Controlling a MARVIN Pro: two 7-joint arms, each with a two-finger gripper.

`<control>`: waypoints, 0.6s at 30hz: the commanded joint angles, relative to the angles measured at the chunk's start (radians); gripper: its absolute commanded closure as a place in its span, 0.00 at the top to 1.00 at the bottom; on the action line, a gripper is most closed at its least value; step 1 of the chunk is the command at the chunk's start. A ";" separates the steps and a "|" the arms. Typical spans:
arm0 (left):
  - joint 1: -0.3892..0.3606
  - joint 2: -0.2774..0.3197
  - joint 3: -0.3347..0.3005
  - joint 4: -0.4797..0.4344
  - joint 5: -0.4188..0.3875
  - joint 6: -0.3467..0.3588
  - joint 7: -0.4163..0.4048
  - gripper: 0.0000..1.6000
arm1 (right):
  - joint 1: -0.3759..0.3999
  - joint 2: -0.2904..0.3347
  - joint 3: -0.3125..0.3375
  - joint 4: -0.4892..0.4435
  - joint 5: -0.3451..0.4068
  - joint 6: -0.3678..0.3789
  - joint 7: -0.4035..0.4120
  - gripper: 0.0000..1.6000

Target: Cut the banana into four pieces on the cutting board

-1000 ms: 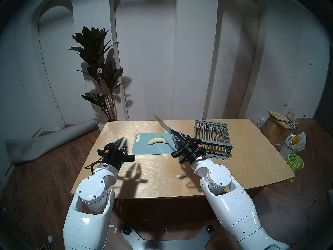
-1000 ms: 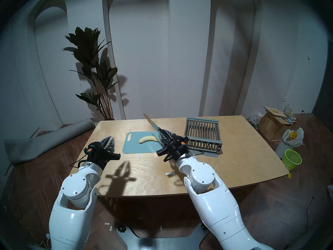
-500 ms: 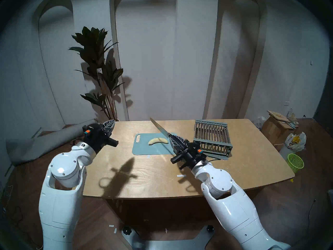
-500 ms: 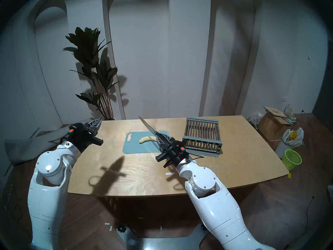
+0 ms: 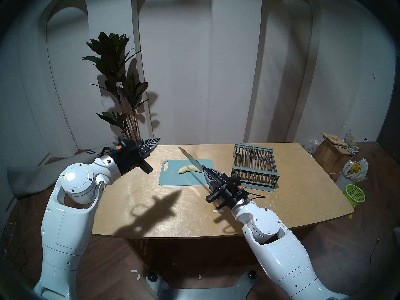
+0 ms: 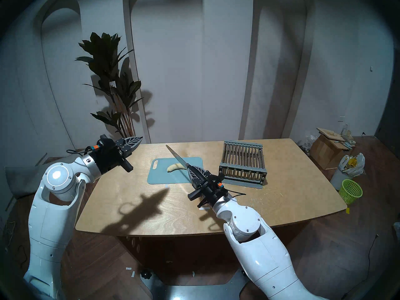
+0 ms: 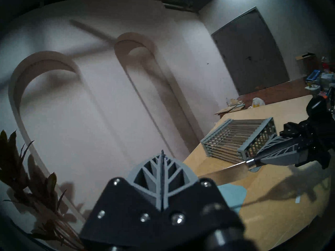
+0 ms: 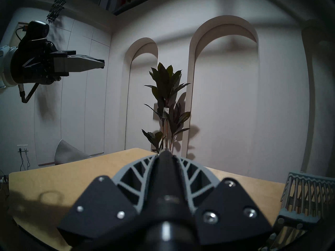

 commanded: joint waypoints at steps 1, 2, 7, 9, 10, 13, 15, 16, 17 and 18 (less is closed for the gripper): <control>-0.110 -0.019 0.047 0.055 -0.065 -0.072 -0.042 0.00 | 0.002 -0.006 0.008 -0.021 0.004 -0.039 -0.002 0.00; -0.124 -0.028 0.061 0.076 -0.076 -0.080 -0.050 0.00 | 0.001 -0.007 0.009 -0.018 0.004 -0.042 -0.002 0.00; -0.169 -0.058 0.116 0.146 -0.095 -0.122 -0.072 0.00 | 0.006 -0.015 0.004 -0.009 0.002 -0.051 0.004 0.00; -0.191 -0.070 0.133 0.174 -0.097 -0.136 -0.078 0.00 | 0.008 -0.018 0.001 -0.005 0.001 -0.055 0.006 0.00; -0.200 -0.071 0.137 0.180 -0.098 -0.134 -0.081 0.00 | 0.009 -0.018 0.000 -0.005 0.001 -0.055 0.007 0.00; -0.228 -0.087 0.148 0.205 -0.102 -0.142 -0.083 0.00 | 0.011 -0.019 -0.001 -0.002 0.001 -0.058 0.010 0.00; -0.246 -0.097 0.155 0.221 -0.102 -0.142 -0.083 0.00 | 0.012 -0.020 -0.002 -0.001 0.000 -0.059 0.011 0.00; -0.248 -0.100 0.158 0.226 -0.098 -0.144 -0.083 0.00 | 0.013 -0.021 -0.003 0.000 0.000 -0.060 0.012 0.00; -0.264 -0.105 0.165 0.241 -0.097 -0.144 -0.085 0.00 | 0.013 -0.021 -0.005 0.001 0.000 -0.061 0.012 0.00; -0.271 -0.111 0.171 0.251 -0.096 -0.146 -0.086 0.00 | 0.015 -0.023 -0.006 0.004 0.000 -0.061 0.013 0.00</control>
